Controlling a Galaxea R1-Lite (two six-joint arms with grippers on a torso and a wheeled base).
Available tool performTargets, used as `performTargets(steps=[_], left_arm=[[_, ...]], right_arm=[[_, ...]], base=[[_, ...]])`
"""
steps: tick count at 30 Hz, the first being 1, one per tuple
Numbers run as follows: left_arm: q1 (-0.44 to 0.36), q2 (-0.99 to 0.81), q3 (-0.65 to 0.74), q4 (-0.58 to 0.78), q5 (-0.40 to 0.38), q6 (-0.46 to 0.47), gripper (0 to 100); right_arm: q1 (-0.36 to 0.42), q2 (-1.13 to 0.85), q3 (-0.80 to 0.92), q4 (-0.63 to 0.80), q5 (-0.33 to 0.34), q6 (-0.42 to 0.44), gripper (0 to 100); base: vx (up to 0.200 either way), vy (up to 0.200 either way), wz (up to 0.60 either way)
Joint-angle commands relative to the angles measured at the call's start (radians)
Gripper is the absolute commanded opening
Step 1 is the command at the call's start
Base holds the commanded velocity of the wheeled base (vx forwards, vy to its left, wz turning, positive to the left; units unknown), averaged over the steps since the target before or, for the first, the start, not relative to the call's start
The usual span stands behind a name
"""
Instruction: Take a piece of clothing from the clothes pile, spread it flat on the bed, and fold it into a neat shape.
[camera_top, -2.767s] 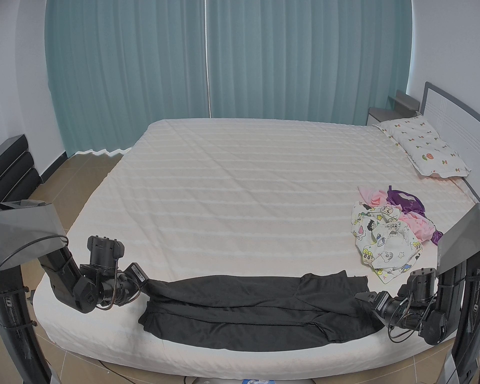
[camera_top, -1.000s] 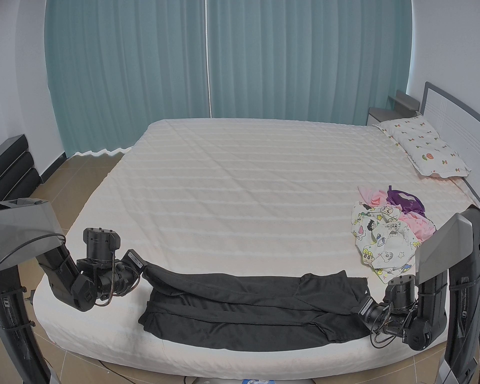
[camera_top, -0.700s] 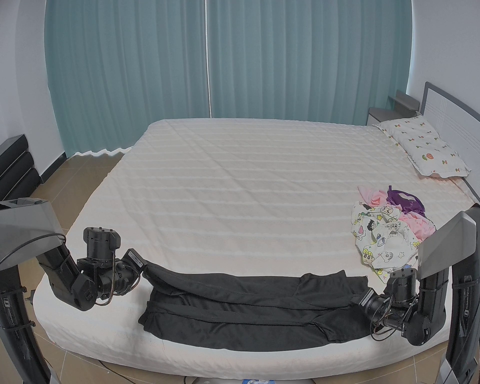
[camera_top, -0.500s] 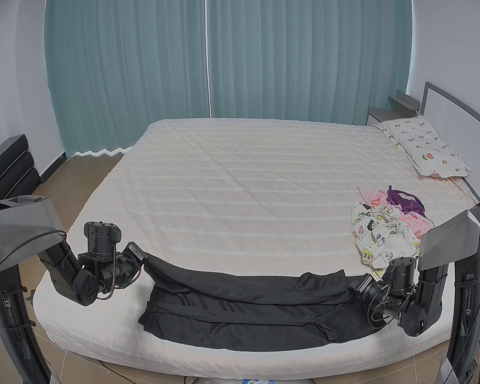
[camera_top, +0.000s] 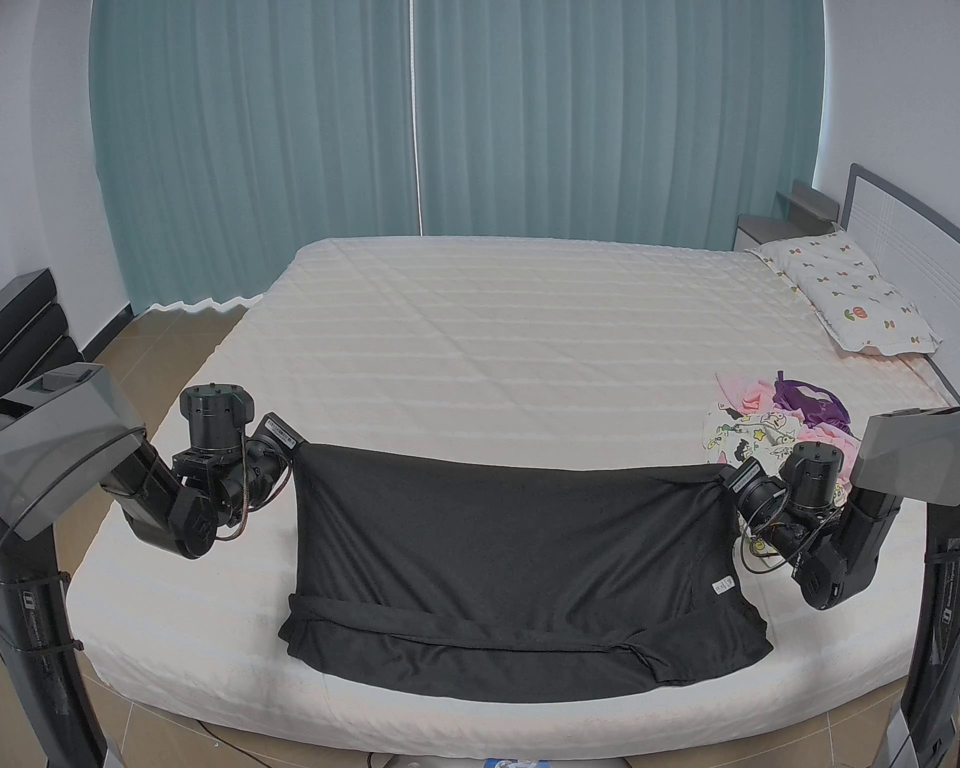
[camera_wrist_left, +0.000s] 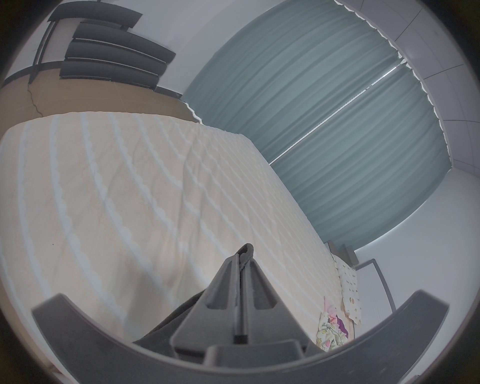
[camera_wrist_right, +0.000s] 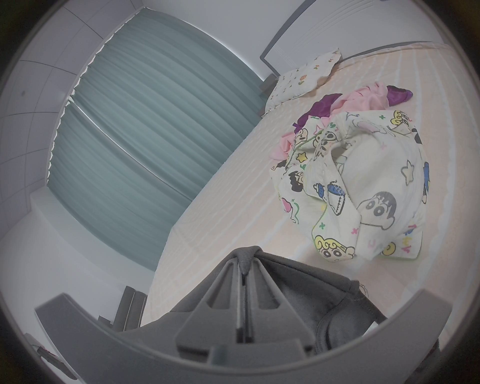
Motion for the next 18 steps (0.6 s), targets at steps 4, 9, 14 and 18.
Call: performTargets(steps=[4, 9, 14, 18], left_arm=[[0.011, 0.081, 0.027, -0.022, 0.008, 0.006, 0], [0.006, 0.081, 0.094, -0.025, 0.001, 0.066, 0], [0.003, 0.081, 0.158, -0.025, -0.001, 0.13, 0], [-0.002, 0.083, 0.206, -0.025, -0.002, 0.162, 0]], right_arm=[[0.01, 0.039, 0.087, -0.026, 0.0, -0.018, 0], [0.006, 0.028, 0.155, -0.035, 0.007, -0.033, 0], [0.013, 0.039, 0.253, -0.112, 0.009, -0.073, 0], [0.021, 0.056, 0.325, -0.128, 0.021, -0.09, 0]], base=[[0.0, 0.0, 0.0], [0.0, 0.0, 0.0], [0.0, 0.0, 0.0], [0.0, 0.0, 0.0]])
